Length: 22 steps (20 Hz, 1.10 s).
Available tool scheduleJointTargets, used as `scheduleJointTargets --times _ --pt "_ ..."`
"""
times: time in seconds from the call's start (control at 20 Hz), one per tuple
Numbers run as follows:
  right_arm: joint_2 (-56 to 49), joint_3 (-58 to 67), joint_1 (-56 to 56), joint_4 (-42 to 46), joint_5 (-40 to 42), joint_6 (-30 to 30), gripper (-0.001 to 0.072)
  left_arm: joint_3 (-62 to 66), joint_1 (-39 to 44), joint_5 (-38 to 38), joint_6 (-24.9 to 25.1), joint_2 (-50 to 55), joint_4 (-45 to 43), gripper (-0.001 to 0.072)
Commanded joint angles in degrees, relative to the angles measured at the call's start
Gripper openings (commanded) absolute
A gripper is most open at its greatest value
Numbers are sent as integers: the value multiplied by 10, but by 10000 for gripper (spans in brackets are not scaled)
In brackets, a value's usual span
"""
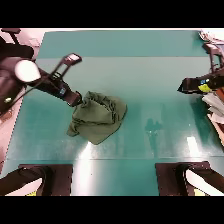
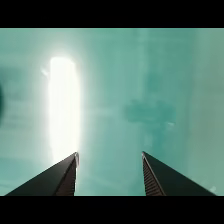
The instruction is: Fold the shirts.
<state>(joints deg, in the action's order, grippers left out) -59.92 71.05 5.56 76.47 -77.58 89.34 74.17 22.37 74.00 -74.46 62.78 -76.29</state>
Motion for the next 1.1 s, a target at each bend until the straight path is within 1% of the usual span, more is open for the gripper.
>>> scheduleJointTargets --times 0.0,0.1,0.25,0.3,0.35,0.5,0.55,0.6,0.7,0.75,0.9,1.0,1.05 --pt "1 -1 78 -94 9 -35 468 4 32 24 -20 -73 12 551" --pt "0 -1 97 -95 0 -48 469 -2 81 46 -20 -71 -12 552" --pt "0 -1 101 -95 -5 -50 468 -57 157 1 -20 -70 -30 544" --pt "0 -1 101 -95 -6 -50 469 -82 182 -12 -20 -69 -34 446" --pt "0 -1 101 -95 -6 -50 468 -111 201 -24 -20 -67 -38 411" --pt "0 -1 101 -95 -6 -50 468 -187 227 -59 -27 -50 -41 419" --pt "0 -1 101 -95 -6 -50 468 -210 226 -76 -27 -44 -41 502" --pt "0 -1 101 -95 -6 -50 468 -227 227 -92 -26 -35 -41 606" --pt "0 -1 101 -95 -6 -49 468 -247 227 -122 -24 -11 -38 610" --pt "0 -1 101 -95 -6 -49 468 -248 227 -130 -15 5 -27 610" --pt "0 -1 101 -95 -6 -48 468 -248 230 -129 50 53 28 611" --pt "0 -1 101 -95 -6 -47 468 -248 257 -113 92 71 26 610" --pt "0 -1 101 -95 -6 -47 467 -248 276 -114 96 75 16 610"
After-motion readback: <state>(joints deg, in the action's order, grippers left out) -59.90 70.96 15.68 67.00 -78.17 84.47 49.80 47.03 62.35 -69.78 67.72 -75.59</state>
